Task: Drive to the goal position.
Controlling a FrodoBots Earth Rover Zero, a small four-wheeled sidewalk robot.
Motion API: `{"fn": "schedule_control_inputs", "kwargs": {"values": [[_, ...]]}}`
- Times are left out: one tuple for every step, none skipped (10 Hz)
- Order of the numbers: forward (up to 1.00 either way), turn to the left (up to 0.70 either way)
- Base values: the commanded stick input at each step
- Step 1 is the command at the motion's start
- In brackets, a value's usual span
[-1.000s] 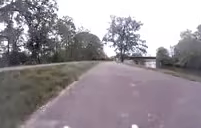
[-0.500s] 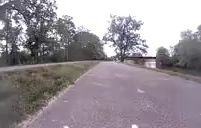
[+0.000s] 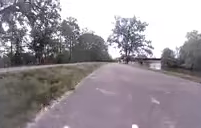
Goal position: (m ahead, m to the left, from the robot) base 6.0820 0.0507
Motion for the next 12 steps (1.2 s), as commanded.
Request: {"fn": "schedule_control_inputs", "kwargs": {"values": [[1.0, 0.0], [1.0, 0.0], [1.0, 0.0], [1.0, 0.0], [1.0, 0.0], [1.0, 0.0], [1.0, 0.0], [1.0, 0.0], [1.0, 0.0], [1.0, 0.0], [1.0, 0.0], [1.0, 0.0]]}}
